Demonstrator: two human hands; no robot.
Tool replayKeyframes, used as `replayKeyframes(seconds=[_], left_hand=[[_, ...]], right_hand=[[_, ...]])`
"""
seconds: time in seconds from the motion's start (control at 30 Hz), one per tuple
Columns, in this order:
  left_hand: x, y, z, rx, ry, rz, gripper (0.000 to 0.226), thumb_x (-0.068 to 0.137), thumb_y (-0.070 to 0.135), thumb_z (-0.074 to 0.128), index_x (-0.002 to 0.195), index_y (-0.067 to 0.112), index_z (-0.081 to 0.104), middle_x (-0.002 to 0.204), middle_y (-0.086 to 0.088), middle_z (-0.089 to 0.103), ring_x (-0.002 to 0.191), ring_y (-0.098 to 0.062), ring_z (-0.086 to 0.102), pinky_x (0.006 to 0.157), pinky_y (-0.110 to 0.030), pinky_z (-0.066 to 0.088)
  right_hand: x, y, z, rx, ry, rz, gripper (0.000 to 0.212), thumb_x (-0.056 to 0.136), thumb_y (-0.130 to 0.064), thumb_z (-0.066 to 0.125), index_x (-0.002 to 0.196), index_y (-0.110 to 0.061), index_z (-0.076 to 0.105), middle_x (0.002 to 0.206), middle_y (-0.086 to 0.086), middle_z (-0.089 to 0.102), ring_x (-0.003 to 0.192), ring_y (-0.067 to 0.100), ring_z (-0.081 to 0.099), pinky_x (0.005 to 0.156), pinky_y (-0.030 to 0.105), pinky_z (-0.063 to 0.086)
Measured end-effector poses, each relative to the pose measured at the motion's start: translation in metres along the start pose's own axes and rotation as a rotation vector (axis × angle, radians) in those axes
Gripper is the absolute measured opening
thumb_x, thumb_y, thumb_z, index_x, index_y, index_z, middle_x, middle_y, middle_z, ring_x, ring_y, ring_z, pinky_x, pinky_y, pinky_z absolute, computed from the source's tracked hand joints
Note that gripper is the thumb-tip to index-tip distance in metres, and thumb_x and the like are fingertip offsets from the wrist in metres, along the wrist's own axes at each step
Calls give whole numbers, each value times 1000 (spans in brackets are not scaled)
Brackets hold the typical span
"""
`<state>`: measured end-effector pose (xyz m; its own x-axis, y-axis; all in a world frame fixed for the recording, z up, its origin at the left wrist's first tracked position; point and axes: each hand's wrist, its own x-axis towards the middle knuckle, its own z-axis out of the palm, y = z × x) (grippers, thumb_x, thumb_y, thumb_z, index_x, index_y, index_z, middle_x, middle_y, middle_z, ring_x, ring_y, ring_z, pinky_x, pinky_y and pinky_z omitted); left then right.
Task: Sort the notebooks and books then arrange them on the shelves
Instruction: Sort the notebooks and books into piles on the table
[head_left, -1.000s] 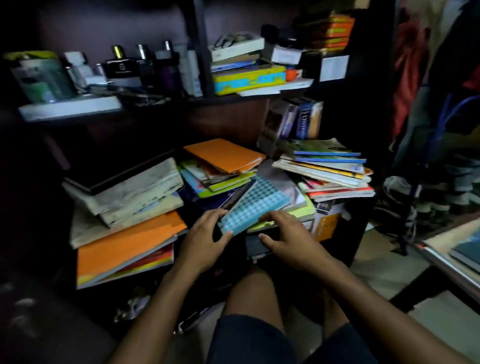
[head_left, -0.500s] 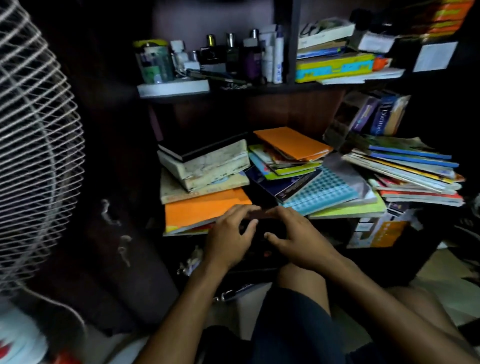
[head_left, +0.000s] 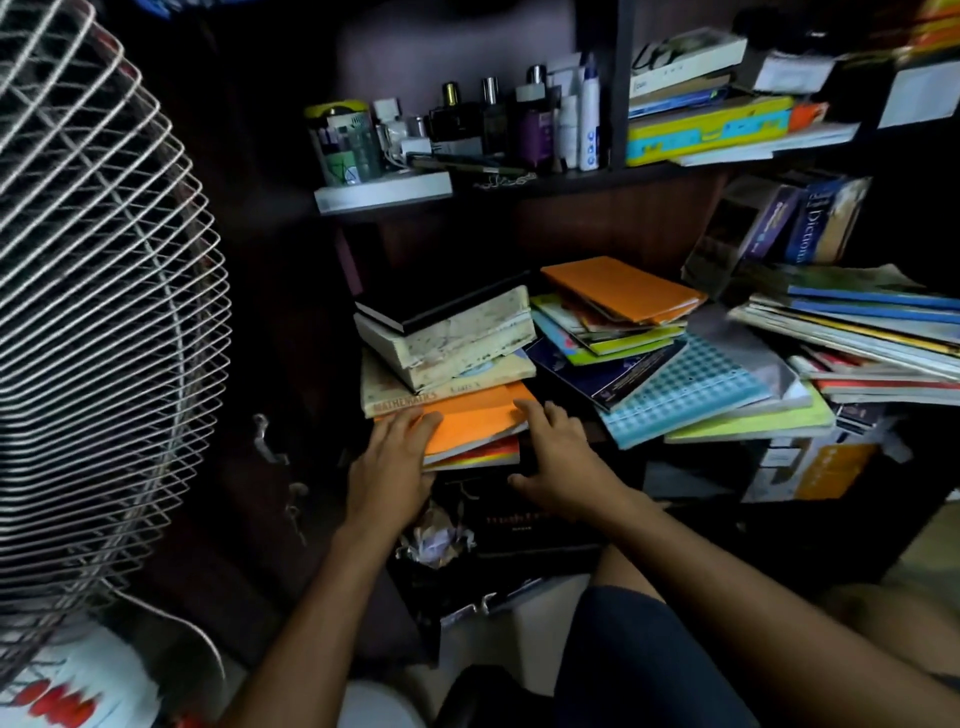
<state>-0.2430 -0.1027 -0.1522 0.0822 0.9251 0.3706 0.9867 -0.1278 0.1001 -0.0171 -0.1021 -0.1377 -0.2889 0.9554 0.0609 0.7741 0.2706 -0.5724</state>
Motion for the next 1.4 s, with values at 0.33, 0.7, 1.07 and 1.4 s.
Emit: replayKeyframes(seconds=[0.33,0.7,1.07,1.4], left_hand=[[1,-7,3,-21,103,136,63,72,32,89,131,26,67,128,1,68,114,-25,65,72,-37,60],[6,20,-22,-90,43,110,49,84,71,51,118,41,69,125,16,68,118,-13,61,92,-31,49],[41,38,-40,28,11,-55,47,92,70,46,131,45,58,121,-1,69,110,-32,63,83,-37,49],[37,53,-26,280,-182,155,64,93,48,60,148,32,32,143,-1,45,128,-26,48,95,-41,47]], right_hand=[[18,9,-6,208,115,54,66,90,-23,73,146,-28,38,136,7,35,115,28,53,97,43,51],[10,9,-13,296,76,22,87,82,-29,82,153,-21,32,138,4,32,126,23,47,109,34,42],[7,24,-8,262,123,-59,77,94,-28,64,156,-34,17,117,2,68,95,14,68,78,37,57],[-8,21,9,-439,-43,-124,74,96,-35,57,158,-25,19,167,6,7,150,30,15,115,57,25]])
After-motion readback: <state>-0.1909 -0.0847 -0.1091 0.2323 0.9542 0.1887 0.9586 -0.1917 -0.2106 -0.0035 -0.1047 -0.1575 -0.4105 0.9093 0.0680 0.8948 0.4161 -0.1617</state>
